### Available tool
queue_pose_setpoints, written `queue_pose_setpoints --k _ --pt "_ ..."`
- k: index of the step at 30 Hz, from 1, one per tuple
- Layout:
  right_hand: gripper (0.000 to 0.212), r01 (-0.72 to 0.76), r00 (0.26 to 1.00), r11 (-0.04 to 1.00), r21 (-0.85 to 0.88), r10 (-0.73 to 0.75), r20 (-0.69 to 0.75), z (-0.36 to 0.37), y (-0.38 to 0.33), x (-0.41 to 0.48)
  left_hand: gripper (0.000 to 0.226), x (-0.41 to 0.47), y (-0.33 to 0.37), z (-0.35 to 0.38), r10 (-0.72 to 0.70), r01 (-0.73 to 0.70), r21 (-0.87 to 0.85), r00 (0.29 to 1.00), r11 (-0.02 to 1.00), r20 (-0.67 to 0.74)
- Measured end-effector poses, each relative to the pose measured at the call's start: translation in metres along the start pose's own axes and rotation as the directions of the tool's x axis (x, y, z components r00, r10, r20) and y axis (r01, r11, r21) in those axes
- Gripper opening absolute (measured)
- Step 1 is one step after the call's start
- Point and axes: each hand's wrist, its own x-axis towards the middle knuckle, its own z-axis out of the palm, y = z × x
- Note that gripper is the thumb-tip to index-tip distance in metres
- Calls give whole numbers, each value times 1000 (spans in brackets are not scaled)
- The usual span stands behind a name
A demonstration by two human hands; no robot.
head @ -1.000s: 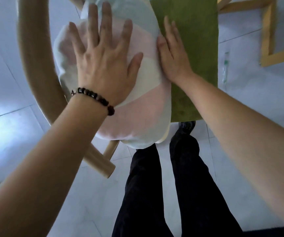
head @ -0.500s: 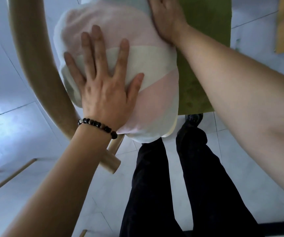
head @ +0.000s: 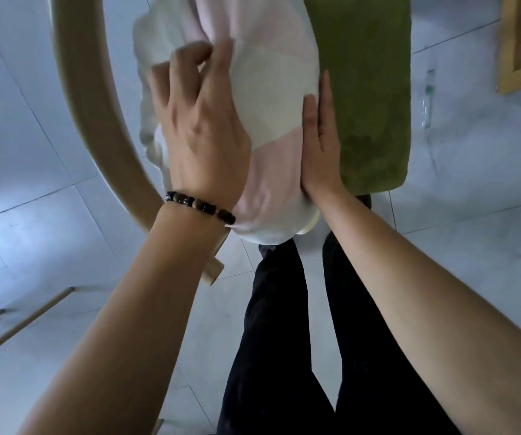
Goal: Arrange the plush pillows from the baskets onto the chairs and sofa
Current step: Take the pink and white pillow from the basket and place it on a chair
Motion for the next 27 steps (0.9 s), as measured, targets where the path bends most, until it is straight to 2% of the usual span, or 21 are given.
queue_pose_setpoints --k 3,6,8,12,15,16,18,19,22,25,27 --pt "58 49 997 998 -37 -46 61 12 -2 12 57 8 1 -14 10 -3 199 999 980 -32" --pt "62 37 984 993 -112 -16 177 26 -2 24 52 7 -20 -16 -106 57 365 987 929 117" --pt "63 37 983 986 -164 -6 185 27 -1 29 57 5 -36 -15 -192 73 435 952 897 236" --pt "70 17 990 982 -190 11 141 15 16 -4 64 -1 -45 -18 -191 33 434 926 900 327" --pt "80 -54 965 959 -279 123 233 -5 47 -48 63 3 -30 -24 -187 28 443 929 896 319" --pt "86 -89 954 945 -314 172 247 -11 56 -60 63 4 -23 -25 -155 1 453 940 891 304" --pt "95 -138 961 936 -323 205 185 -16 60 -73 62 11 -13 -26 -33 -118 447 949 887 315" --pt "96 -115 979 944 -311 160 123 -13 53 -75 62 17 -10 -23 34 -193 430 936 882 350" --pt "97 104 993 933 -343 -116 -13 9 13 -63 66 42 -14 -8 142 -355 379 862 854 486" --pt "97 302 942 831 -467 -334 14 38 -9 -42 72 64 -30 6 134 -392 361 813 847 567" --pt "93 362 922 766 -531 -379 82 47 3 -39 73 72 -41 9 102 -383 358 790 851 604"
